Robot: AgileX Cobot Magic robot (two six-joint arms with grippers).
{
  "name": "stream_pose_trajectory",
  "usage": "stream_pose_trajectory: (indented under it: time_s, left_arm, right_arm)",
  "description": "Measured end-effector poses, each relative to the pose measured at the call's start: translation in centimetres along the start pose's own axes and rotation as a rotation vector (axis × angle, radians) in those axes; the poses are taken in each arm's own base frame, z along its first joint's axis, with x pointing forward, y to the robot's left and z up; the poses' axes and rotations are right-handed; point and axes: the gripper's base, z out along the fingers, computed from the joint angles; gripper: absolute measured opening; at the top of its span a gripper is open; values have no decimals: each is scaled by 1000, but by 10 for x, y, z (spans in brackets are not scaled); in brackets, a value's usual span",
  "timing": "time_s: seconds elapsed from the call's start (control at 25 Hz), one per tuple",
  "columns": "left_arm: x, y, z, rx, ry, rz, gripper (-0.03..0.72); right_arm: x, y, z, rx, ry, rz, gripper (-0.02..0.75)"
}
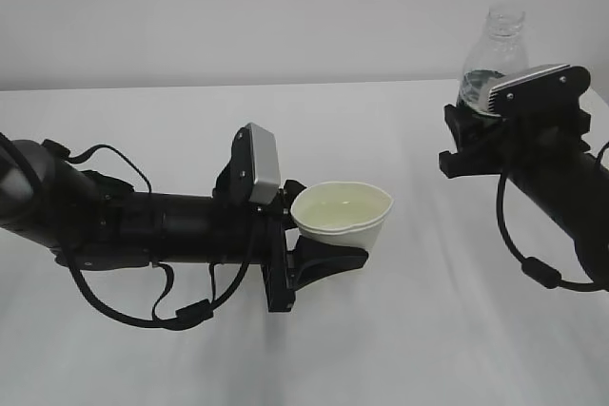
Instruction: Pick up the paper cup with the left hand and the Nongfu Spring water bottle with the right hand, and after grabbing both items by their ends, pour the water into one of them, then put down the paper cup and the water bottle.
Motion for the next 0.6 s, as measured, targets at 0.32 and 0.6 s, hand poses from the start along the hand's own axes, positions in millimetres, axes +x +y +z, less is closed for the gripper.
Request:
stream_pose_trajectory:
  time_s: [0.32, 0.6]
  left_arm:
    - [0, 0, 0, 0, 0, 0, 413]
    - [0, 0, 0, 0, 0, 0, 413]
  right_arm:
    - [5, 1, 0, -11, 50, 72, 446]
    - [24, 6, 2, -20, 107, 111, 446]
